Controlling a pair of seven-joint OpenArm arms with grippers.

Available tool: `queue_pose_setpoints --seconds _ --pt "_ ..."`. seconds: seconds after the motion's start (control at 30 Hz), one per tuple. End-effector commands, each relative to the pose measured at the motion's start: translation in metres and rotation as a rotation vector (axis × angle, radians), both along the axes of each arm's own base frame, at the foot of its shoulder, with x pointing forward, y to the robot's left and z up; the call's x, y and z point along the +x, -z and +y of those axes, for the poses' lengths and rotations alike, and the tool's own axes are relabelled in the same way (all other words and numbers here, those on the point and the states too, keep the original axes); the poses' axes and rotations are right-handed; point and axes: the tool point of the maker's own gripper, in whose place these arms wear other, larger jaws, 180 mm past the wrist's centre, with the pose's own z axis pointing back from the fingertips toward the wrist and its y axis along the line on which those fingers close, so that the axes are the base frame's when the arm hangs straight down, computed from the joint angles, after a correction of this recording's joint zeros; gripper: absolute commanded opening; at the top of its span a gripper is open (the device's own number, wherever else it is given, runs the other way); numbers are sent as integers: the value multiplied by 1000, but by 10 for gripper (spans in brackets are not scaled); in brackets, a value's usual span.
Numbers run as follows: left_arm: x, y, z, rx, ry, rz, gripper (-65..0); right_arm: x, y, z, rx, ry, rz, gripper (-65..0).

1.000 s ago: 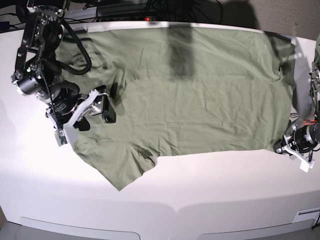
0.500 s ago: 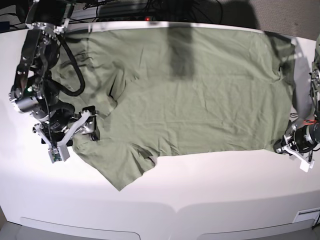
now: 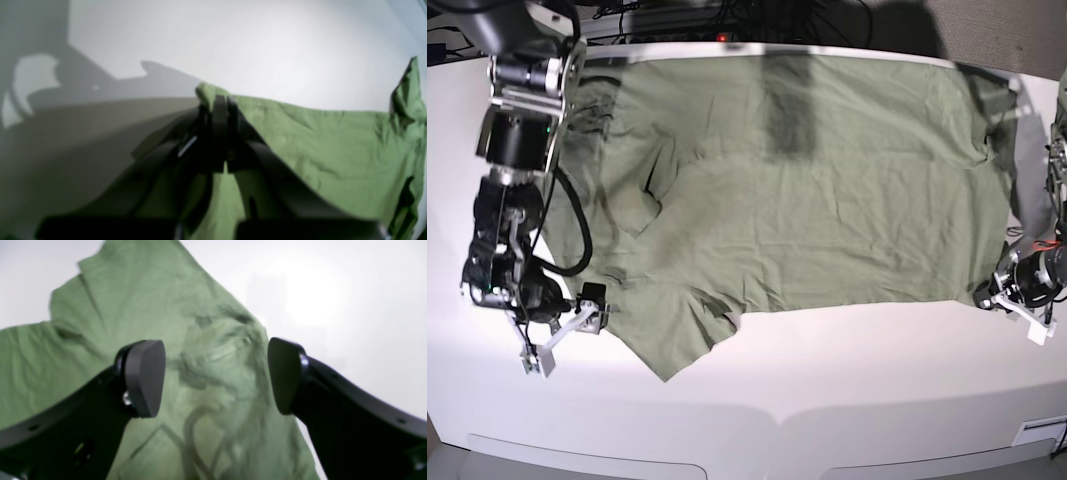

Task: Fold the T-shirt properly
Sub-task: 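Lower the right gripper and grasp the shirt edge by the sleeve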

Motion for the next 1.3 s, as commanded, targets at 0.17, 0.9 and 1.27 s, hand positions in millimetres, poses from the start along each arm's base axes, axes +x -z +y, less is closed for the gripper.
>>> queue_pose_setpoints --seconds 0.17,0.9,1.27 --pt "17 -24 9 2 -16 -73 -650 37 -14 -20 1 46 30 -176" --pt "20 -27 8 -17 -30 -86 -650 -7 68 -40 153 68 249 -179" --pt "20 -27 8 -17 -29 -86 -650 -7 60 -15 271 -17 238 -180"
